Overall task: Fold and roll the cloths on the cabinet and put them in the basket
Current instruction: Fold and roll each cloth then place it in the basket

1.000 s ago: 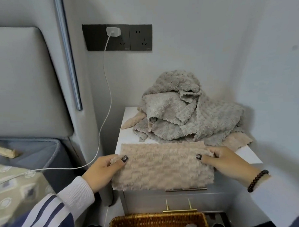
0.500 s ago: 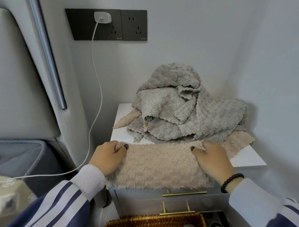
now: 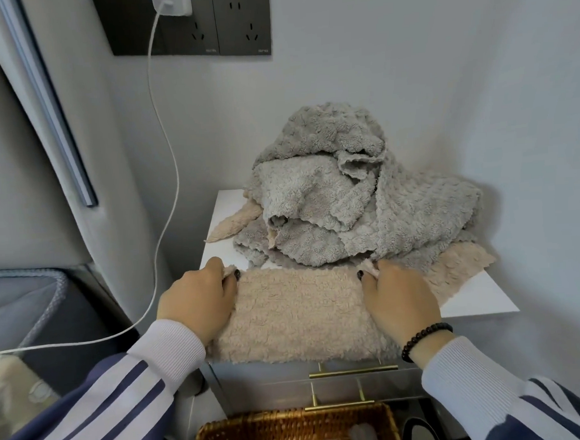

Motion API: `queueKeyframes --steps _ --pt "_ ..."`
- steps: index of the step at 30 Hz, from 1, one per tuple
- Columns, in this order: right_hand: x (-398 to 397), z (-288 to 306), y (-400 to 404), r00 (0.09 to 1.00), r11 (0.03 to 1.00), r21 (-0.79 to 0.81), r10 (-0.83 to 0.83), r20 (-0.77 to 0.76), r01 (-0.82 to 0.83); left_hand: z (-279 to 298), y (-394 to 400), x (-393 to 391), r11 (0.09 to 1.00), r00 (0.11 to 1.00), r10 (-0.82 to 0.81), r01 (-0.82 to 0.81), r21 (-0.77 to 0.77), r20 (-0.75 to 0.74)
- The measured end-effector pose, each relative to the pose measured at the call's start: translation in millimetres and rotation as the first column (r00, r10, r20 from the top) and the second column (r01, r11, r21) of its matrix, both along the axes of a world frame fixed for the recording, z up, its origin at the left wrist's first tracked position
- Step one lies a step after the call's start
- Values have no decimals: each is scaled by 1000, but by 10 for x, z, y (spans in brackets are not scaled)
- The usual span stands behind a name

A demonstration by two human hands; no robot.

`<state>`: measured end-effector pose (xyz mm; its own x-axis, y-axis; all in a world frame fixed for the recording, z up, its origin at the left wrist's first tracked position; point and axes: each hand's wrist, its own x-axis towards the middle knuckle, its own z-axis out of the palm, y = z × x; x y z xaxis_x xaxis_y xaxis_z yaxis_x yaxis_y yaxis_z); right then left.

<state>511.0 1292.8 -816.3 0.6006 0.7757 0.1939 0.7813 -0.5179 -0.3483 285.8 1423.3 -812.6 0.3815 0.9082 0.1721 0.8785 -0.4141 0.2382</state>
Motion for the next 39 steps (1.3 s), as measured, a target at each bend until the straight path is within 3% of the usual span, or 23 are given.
queueKeyframes --steps 4,7,10,12,15,18,27,39 --pt "-70 37 -4 993 998 -36 -51 104 55 -55 -29 29 979 999 -3 11 203 -39" --pt "-128 56 4 959 997 68 -51 279 33 -79 -6 20 928 995 -97 89 361 5" --pt "-213 68 10 891 939 278 61 450 -204 -37 -133 45 870 955 -290 236 432 63" --pt "-359 23 -5 855 861 326 207 475 -390 -59 -341 36 834 905 -422 370 409 44" --pt "-550 -189 -37 787 810 199 427 445 -552 -257 -534 -72 788 846 -522 528 318 -111" --pt "-564 -343 -51 763 825 32 506 402 -565 -431 -507 -175 759 792 -537 604 245 -290" --pt "-440 -337 -124 733 815 -281 579 357 -507 -403 -413 -123 766 782 -527 607 212 -333" --pt "-282 -266 -288 677 782 -249 621 395 -572 -456 -522 -163 586 695 -639 717 377 -329"
